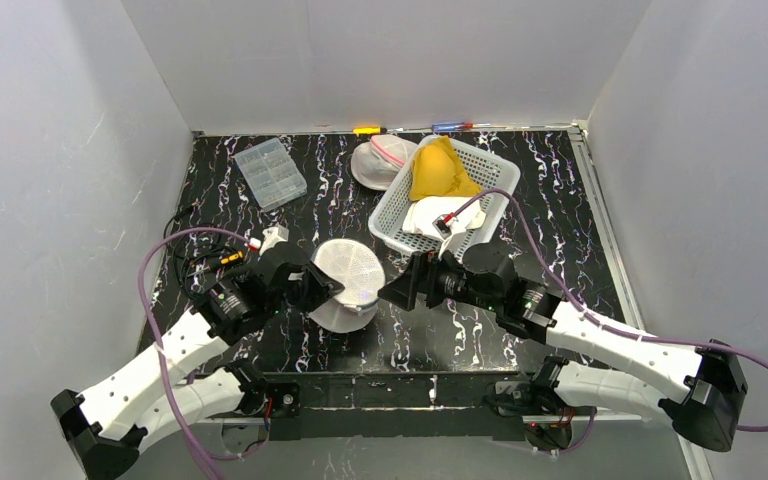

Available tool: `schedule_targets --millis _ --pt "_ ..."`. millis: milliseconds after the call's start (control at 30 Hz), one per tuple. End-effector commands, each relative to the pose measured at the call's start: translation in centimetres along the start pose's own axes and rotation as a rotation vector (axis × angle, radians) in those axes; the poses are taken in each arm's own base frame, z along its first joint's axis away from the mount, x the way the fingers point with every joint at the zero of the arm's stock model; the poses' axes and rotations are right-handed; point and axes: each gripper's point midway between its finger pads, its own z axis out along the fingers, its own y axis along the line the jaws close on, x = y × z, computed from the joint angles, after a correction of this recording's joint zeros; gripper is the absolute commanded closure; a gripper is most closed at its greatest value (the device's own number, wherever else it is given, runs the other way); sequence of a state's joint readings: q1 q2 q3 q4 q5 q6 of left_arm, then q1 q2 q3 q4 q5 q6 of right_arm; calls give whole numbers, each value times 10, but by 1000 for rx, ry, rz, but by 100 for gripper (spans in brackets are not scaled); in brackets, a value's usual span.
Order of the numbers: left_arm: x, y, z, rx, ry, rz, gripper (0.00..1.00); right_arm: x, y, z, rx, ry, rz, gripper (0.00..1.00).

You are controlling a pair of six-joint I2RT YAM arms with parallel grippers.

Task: Unzip the laundry bag and remove the bra
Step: Unzip the laundry bag at the center of the board.

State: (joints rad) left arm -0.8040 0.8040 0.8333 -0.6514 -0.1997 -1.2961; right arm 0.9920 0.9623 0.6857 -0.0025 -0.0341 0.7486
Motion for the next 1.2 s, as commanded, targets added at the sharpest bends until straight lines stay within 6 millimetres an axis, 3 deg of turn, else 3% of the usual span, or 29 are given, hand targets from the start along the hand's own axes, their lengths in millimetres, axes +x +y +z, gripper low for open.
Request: schedule_targets --millis 0,200,333,467,633,900,1167 --pt "-2 -29 -1 97 25 -8 100 -20 56 -2 -208 -82 -2 7" --pt "3 -43 3 137 80 -33 100 -17 69 -2 -262 -131 19 23" --pt "4 -39 1 143 81 -51 100 -19 73 -10 -289 -165 24 33" --pt "4 -35 0 155 75 -90 100 -18 88 -16 -333 -155 2 35" --pt "7 -32 1 154 82 -118 100 -3 114 -13 -280 -123 -97 32" --pt "2 -27 -6 166 53 -141 100 -3 105 -7 -250 -170 -16 46" --pt "-2 -26 -15 172 36 -152 100 6 80 -1 -169 -179 45 49"
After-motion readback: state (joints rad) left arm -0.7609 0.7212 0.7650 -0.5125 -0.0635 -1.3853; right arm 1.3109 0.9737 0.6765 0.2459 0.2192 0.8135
